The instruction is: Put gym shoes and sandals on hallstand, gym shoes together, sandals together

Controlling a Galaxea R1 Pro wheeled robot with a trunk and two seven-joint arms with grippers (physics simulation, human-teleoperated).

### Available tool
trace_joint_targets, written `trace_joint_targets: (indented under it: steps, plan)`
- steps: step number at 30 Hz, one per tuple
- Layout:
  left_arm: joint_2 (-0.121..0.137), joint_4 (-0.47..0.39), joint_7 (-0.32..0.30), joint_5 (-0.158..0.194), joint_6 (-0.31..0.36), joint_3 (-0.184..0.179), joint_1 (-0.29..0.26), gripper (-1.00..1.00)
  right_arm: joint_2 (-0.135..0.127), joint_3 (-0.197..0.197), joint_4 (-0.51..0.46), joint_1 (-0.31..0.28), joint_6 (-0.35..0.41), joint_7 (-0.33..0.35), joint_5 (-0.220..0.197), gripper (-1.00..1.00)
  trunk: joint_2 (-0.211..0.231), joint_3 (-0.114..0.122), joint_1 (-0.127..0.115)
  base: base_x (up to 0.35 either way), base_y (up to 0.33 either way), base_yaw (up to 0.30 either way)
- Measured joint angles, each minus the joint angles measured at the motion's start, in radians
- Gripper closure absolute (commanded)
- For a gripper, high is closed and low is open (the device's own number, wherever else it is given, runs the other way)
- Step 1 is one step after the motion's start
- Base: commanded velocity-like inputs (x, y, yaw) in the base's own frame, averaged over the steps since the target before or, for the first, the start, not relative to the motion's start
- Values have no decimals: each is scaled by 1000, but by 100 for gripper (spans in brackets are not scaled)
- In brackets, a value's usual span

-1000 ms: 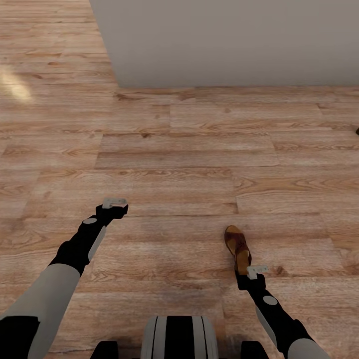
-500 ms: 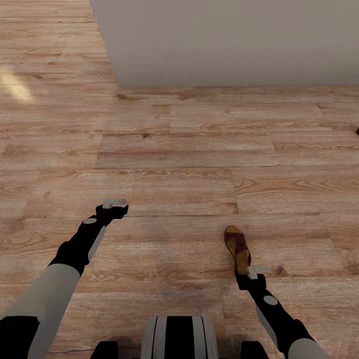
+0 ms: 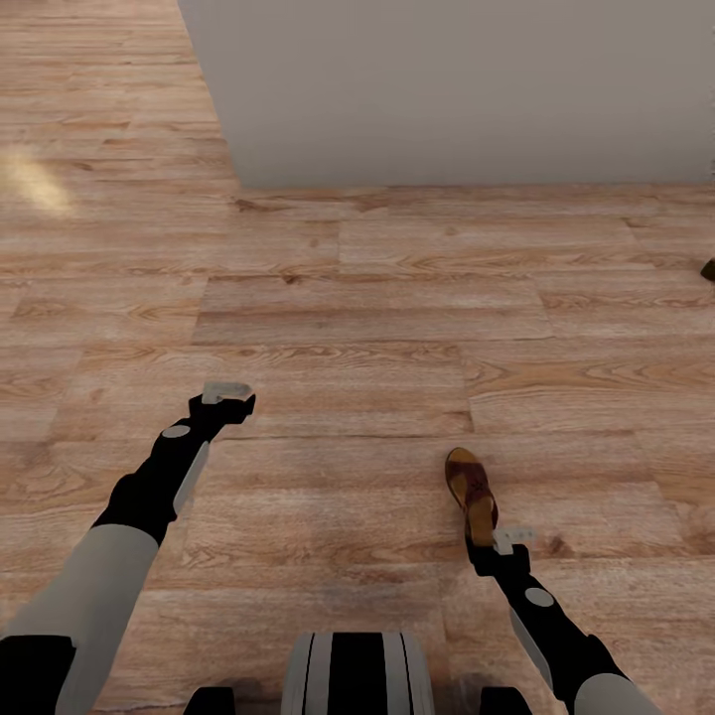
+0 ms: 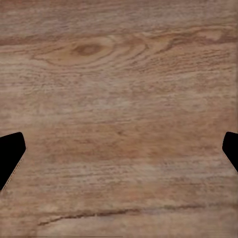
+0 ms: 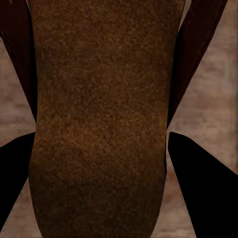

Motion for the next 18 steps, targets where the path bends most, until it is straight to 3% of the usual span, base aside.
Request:
trace_joint_targets:
  steps: [18]
  plan:
    - [12, 26, 1, 2, 2, 2, 3, -100, -5, -2, -7, 0, -2, 1, 0, 100, 4, 90, -8, 0, 0, 0]
